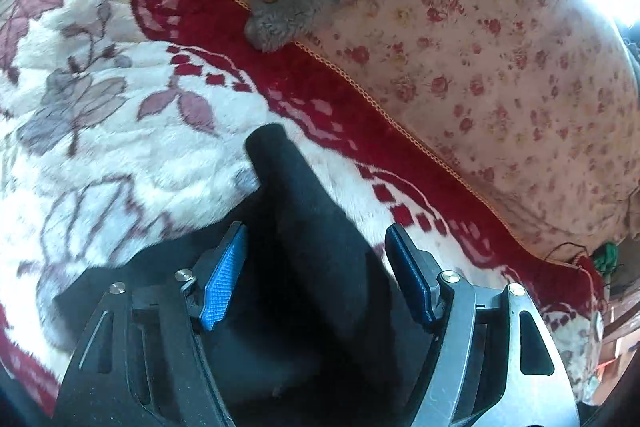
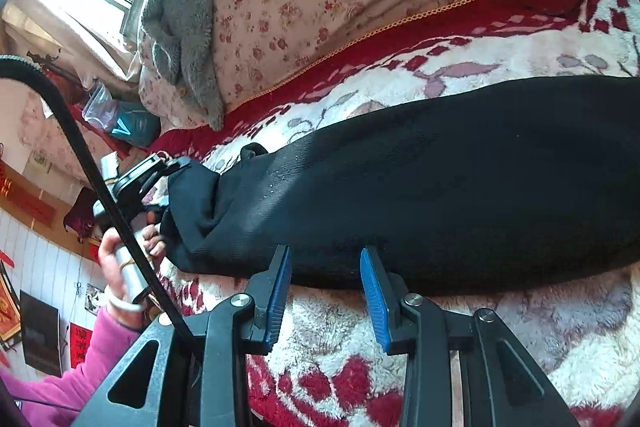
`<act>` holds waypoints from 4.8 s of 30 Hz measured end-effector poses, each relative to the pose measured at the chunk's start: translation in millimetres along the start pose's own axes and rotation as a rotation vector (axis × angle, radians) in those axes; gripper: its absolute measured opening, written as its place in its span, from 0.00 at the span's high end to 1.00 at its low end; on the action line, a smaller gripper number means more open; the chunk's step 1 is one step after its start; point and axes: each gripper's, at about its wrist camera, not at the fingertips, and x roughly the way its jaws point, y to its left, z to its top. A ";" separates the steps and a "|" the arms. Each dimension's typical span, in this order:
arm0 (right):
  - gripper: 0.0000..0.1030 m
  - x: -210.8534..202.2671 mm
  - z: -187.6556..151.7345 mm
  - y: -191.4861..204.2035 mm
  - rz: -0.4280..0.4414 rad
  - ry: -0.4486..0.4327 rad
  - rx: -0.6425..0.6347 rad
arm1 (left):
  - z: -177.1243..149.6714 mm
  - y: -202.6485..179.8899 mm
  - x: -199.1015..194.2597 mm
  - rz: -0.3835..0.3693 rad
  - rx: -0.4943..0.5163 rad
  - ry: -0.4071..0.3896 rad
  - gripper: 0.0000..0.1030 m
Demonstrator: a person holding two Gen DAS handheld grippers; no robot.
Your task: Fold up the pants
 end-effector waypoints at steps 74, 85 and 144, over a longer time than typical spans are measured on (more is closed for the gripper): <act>0.58 255.1 40.6 278.7 0.081 0.176 -0.694 | -59.4 153.1 -80.5 -0.146 -0.007 0.051 0.40; 0.58 252.9 15.9 275.8 0.132 0.215 -0.670 | -46.9 157.2 -56.6 -0.342 -0.123 0.064 0.36; 0.53 -75.4 -15.0 -27.1 -0.180 -0.209 -0.096 | -159.6 -154.4 -50.0 -0.235 0.487 0.134 0.66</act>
